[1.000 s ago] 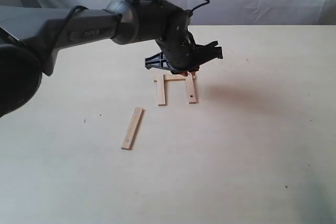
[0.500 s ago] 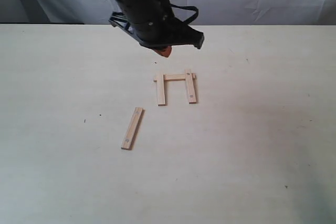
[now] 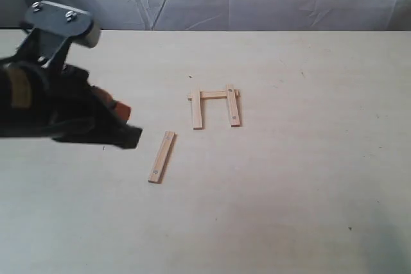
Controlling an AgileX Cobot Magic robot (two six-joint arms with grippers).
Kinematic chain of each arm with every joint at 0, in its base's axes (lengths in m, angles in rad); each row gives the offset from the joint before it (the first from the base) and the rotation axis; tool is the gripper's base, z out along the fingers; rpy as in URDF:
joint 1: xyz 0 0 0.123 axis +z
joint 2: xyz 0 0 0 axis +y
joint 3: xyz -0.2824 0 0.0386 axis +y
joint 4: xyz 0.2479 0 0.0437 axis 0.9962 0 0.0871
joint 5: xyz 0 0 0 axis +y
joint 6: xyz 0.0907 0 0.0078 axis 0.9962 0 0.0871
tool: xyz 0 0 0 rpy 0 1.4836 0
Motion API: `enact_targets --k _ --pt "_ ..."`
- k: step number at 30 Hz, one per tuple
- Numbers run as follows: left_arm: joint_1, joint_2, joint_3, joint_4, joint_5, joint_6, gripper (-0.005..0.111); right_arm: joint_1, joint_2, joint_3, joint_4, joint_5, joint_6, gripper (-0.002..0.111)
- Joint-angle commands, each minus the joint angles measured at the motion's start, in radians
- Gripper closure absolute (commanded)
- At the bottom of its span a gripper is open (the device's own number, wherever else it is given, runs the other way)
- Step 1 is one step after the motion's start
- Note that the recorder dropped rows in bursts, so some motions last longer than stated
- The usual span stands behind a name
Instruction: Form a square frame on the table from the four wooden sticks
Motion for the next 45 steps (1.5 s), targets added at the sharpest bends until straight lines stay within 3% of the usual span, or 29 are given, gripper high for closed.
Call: enact_targets --k 1,4,8,17,22,30,36,41,45 --pt "0.004 -0.220 0.187 -0.005 -0.103 -0.005 0.107 0.002 -0.004 0.001 -0.007 -0.069 0.000 0.108" --pt "0.004 -0.385 0.297 -0.037 -0.154 -0.007 0.107 0.002 -0.004 0.001 -0.003 -0.300 0.000 0.108" --pt "0.004 -0.503 0.332 -0.020 -0.134 -0.005 0.107 0.002 -0.004 0.001 -0.007 -0.500 0.000 0.108" --pt "0.004 -0.538 0.332 0.076 -0.118 -0.005 0.107 0.002 -0.004 0.001 -0.005 -0.550 0.000 0.108" --pt "0.004 -0.538 0.332 0.089 -0.118 -0.005 0.107 0.002 0.023 -0.089 0.047 -0.386 0.000 0.109" --pt "0.004 -0.538 0.332 0.088 -0.120 -0.005 0.107 0.002 0.432 -0.519 0.105 0.167 0.005 0.109" --pt "0.004 -0.538 0.332 0.088 -0.120 -0.005 0.107 0.002 0.647 -0.606 0.087 0.100 0.002 0.109" --pt "0.004 -0.538 0.332 0.088 -0.120 -0.005 0.107 0.002 0.847 -0.641 0.284 0.137 0.008 0.109" --pt "0.004 -0.538 0.332 0.090 -0.120 -0.005 0.107 0.051 1.062 -0.711 0.311 0.152 0.021 0.109"
